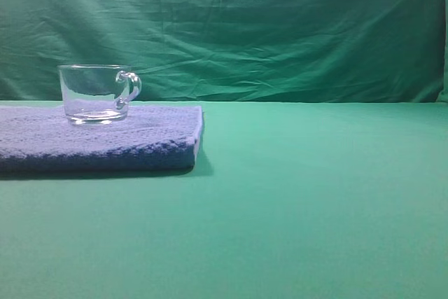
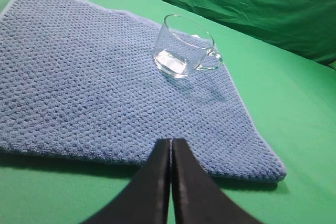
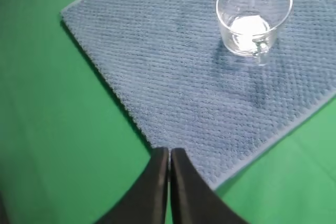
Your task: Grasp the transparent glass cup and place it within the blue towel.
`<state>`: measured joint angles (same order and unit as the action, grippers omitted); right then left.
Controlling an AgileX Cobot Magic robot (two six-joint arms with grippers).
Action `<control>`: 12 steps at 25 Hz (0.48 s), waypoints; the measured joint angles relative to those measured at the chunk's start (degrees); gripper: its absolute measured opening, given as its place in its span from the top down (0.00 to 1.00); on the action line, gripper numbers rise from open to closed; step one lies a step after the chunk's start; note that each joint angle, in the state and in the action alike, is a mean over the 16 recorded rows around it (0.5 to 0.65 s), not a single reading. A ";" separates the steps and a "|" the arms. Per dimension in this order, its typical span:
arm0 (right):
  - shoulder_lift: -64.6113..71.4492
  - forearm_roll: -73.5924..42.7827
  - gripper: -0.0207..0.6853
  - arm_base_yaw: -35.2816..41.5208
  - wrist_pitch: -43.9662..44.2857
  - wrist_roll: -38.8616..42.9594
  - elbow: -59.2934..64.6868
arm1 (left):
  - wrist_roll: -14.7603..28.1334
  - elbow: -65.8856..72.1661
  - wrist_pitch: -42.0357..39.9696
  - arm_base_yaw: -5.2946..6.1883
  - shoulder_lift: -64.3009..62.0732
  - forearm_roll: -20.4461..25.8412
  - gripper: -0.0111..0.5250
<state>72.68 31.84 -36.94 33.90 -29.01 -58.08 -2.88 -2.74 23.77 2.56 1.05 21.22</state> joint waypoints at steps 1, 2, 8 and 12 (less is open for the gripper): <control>-1.90 0.14 0.97 0.00 -1.44 -0.08 2.26 | 0.00 0.00 0.00 0.00 0.00 0.00 0.98; -3.68 0.24 0.97 0.02 -2.76 -0.16 4.32 | 0.00 0.00 0.00 0.00 0.00 0.00 0.98; -11.53 -0.08 0.97 1.47 -7.83 1.10 12.47 | 0.00 0.00 0.00 0.00 0.00 0.00 0.98; -14.36 -0.81 0.97 3.91 -9.01 3.41 14.49 | 0.00 0.00 0.00 0.00 0.00 0.00 0.98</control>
<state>58.32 31.03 -33.03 24.89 -25.60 -43.59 -2.88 -2.74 23.77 2.56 1.05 21.22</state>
